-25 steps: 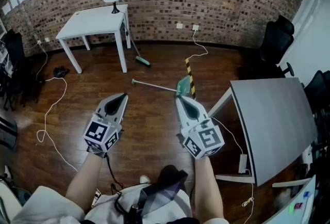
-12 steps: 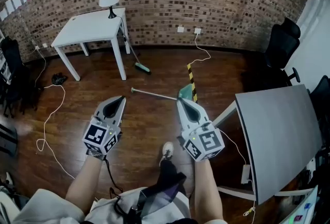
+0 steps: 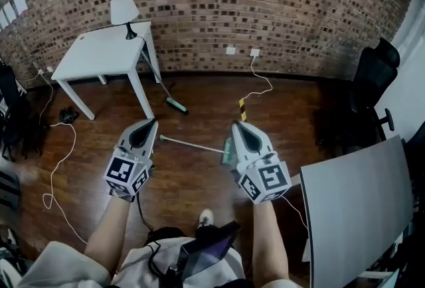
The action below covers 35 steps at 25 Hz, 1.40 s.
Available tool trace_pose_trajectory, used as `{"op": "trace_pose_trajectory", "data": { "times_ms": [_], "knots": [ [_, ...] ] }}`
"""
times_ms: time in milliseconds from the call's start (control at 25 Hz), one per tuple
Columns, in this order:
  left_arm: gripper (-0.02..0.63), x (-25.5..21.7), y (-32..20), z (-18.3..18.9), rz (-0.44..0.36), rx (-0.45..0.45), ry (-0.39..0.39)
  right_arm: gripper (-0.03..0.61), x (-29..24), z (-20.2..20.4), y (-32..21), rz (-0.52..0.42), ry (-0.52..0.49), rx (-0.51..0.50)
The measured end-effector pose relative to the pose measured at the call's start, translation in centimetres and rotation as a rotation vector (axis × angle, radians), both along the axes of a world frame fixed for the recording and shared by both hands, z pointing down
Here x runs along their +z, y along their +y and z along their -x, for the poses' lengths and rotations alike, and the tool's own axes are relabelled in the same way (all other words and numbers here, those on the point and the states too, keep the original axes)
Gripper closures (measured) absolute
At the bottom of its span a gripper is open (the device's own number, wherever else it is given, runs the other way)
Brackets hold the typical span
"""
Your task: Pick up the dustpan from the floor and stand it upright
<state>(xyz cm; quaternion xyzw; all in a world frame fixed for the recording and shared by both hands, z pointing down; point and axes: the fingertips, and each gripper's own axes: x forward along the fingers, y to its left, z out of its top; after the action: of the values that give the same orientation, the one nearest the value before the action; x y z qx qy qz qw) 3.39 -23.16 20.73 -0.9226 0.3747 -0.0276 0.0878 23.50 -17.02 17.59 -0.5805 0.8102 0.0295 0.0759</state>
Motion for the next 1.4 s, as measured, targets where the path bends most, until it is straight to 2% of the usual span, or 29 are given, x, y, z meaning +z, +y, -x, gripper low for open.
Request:
{"op": "trace_pose_trajectory", "data": {
  "times_ms": [280,520,760,920,1200,1320,1400],
  "knots": [
    [0.614,-2.4,-7.1,-0.8,-0.024,0.010,0.001,0.575,-1.8,-0.5,-6.9,-0.013,0.009,0.018],
    [0.614,-2.0,-10.0,-0.5,-0.010,0.025,-0.007,0.575,-1.7,0.0,-9.2,-0.004,0.010,0.037],
    [0.614,-0.7,-11.9,1.3,0.042,0.006,-0.015,0.572,-0.6,1.7,-10.9,0.033,0.020,0.040],
    [0.620,1.8,-13.8,3.2,0.082,-0.046,-0.032,0.572,1.3,2.6,-12.1,0.058,0.049,0.055],
    [0.591,8.9,-16.6,4.2,0.157,-0.068,-0.054,0.563,6.8,2.4,-15.9,0.106,0.084,0.058],
    [0.577,11.9,-19.2,4.3,0.170,-0.086,-0.048,0.493,9.6,2.0,-19.0,0.112,0.113,0.049],
    [0.562,13.9,-21.4,3.8,0.167,-0.092,-0.036,0.482,11.9,1.3,-21.4,0.115,0.101,0.041]
  ]
}}
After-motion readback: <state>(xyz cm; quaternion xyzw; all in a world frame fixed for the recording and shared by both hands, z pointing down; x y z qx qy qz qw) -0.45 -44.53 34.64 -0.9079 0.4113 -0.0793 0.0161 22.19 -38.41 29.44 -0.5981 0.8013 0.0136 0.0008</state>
